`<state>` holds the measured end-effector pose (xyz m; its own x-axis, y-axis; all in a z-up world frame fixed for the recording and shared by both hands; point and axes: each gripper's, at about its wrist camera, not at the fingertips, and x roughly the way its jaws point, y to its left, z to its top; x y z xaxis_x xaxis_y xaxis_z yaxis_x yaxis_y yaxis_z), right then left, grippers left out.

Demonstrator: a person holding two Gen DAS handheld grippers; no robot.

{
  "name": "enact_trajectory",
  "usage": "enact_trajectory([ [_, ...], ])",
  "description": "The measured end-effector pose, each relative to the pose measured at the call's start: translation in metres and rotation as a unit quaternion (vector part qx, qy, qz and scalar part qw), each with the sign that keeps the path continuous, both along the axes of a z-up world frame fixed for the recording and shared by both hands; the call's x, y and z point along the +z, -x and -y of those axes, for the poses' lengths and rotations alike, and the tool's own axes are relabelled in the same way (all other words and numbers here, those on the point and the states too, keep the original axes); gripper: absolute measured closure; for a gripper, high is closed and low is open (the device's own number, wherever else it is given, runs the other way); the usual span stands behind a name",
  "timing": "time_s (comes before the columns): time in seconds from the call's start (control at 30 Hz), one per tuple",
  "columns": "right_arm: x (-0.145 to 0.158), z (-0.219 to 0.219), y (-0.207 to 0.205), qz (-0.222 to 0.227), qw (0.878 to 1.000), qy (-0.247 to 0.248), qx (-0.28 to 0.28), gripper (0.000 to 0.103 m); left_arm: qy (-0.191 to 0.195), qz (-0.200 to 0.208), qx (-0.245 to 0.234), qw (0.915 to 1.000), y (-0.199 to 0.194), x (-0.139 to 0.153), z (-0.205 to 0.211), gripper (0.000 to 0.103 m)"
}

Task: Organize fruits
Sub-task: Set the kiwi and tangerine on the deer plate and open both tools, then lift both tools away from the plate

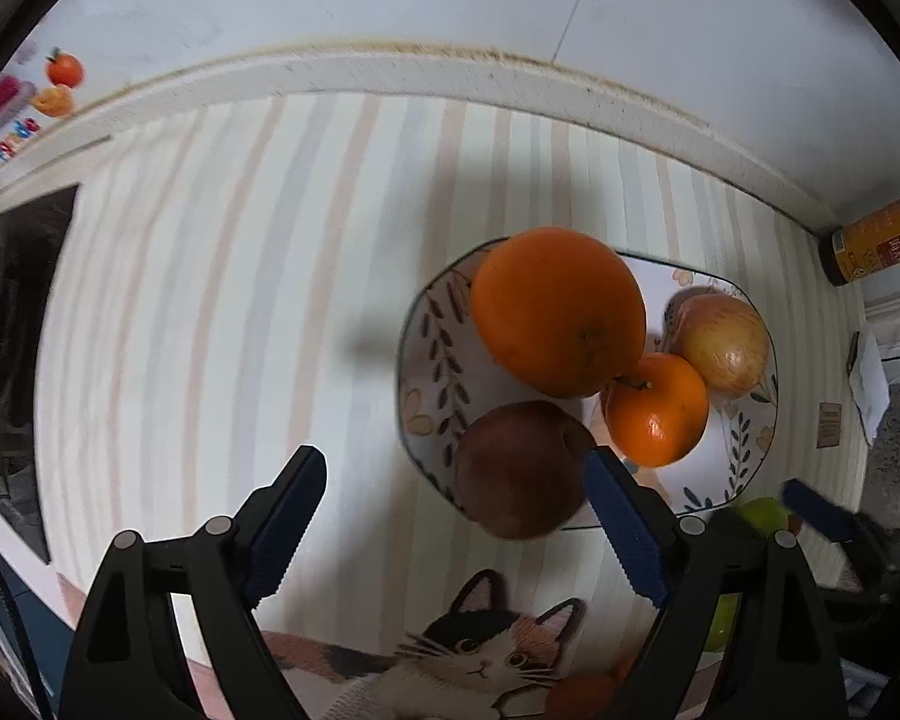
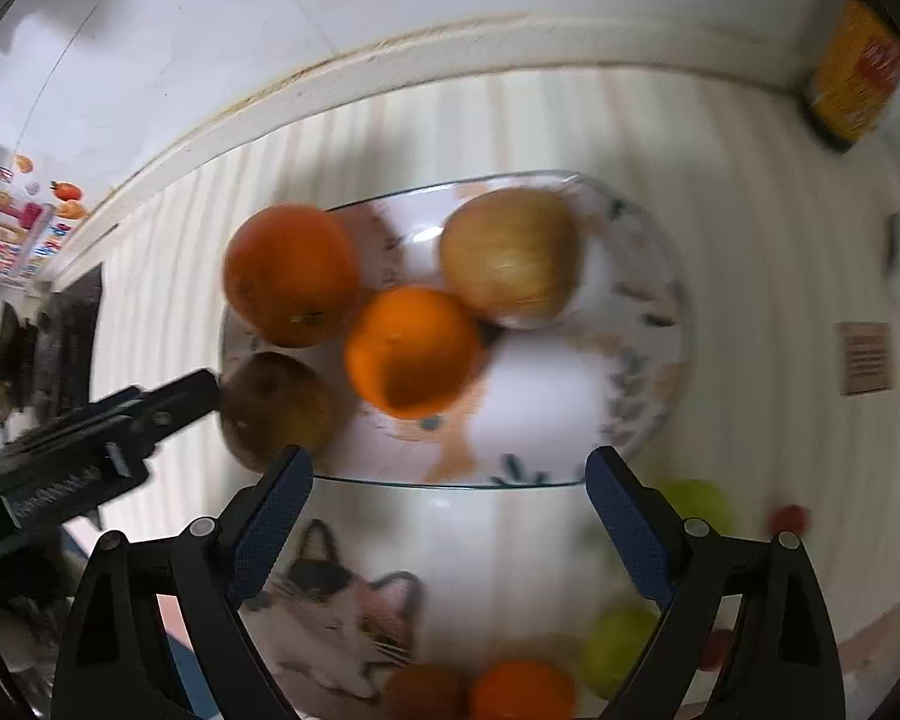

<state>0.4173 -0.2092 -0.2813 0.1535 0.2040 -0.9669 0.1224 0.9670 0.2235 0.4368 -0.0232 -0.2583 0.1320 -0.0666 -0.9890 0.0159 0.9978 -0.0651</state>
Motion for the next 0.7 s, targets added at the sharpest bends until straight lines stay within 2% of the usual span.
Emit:
enact_trajectory([
  [0.17,0.023,0.011,0.014,0.018,0.999,0.046,-0.002,0.008,-0.04,0.036,-0.005,0.9985,0.02,0.023,0.002,0.015],
  [0.7,0.126,0.015,0.089,0.099,0.992,0.073,0.01,0.008,-0.03,0.122,-0.018,0.992,0.104,0.106,0.022,0.015],
])
